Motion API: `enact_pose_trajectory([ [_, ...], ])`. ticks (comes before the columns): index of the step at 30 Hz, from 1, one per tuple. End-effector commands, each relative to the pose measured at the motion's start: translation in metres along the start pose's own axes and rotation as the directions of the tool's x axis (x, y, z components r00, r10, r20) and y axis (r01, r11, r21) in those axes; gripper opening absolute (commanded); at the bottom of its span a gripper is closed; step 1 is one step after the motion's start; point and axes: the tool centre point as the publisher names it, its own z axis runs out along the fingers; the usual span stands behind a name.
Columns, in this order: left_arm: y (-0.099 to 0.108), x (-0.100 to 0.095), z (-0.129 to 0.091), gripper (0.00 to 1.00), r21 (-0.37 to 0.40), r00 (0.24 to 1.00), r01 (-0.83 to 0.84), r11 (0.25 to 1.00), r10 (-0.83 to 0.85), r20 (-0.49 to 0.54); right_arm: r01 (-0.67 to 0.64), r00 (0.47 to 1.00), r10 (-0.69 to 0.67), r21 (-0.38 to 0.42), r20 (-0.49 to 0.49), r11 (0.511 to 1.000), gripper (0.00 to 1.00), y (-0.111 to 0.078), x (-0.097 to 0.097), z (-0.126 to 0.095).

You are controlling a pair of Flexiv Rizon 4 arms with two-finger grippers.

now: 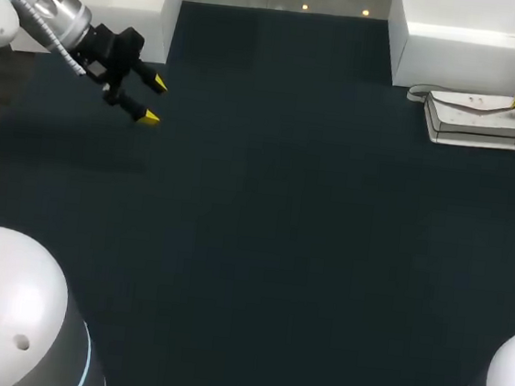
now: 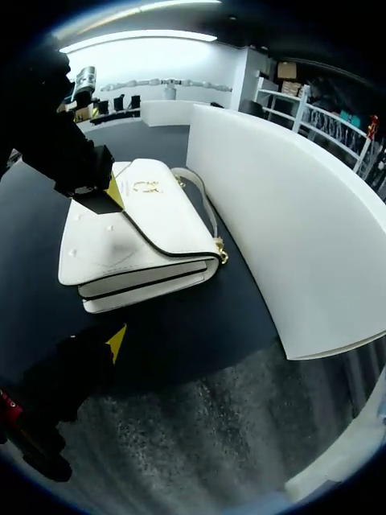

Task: Pick up the bag, open it, inspect its contents, close it, and place it on the opposite side

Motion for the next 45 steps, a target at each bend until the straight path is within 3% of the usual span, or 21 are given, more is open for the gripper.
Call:
enact_pose_trajectory([
  [1, 0.001, 0.0, 0.001, 1.0, 0.002, 1.0, -0.001, 1.0, 0.001, 0.002, 0.002, 0.999, 0.002, 0.086, -0.053, 0.996, 0.47, 0.013, -0.006, 0.007],
  [10, 0.001, 0.0, 0.001, 1.0, 0.002, 1.0, -0.001, 1.0, 0.001, 0.002, -0.003, 0.995, 0.012, 0.098, -0.094, 0.995, 0.33, 0.012, -0.004, 0.017],
  [12, 0.001, 0.0, 0.001, 1.0, 0.002, 1.0, -0.001, 1.0, 0.001, 0.002, -0.003, 0.994, 0.014, 0.099, -0.106, 0.995, 0.21, 0.012, -0.004, 0.019],
  [14, 0.001, 0.0, 0.001, 1.0, 0.002, 1.0, -0.001, 1.0, 0.001, 0.002, -0.001, 0.993, 0.013, 0.098, -0.117, 0.995, 0.0, 0.011, -0.003, 0.02],
  [22, 0.001, 0.0, 0.001, 1.0, 0.002, 1.0, -0.001, 1.0, 0.001, 0.002, 0.046, 0.98, -0.025, 0.098, -0.198, 0.994, 0.0, -0.004, 0.014, 0.025],
  [33, 0.001, 0.0, 0.001, 1.0, 0.002, 1.0, -0.001, 1.0, 0.001, 0.002, 0.109, 0.963, -0.077, 0.112, -0.259, 0.988, 0.0, -0.046, 0.058, 0.038],
  [45, 0.001, 0.0, 0.001, 1.0, 0.002, 1.0, -0.001, 1.0, 0.001, 0.002, 0.109, 0.963, -0.077, 0.112, -0.259, 0.988, 0.0, -0.046, 0.058, 0.038],
])
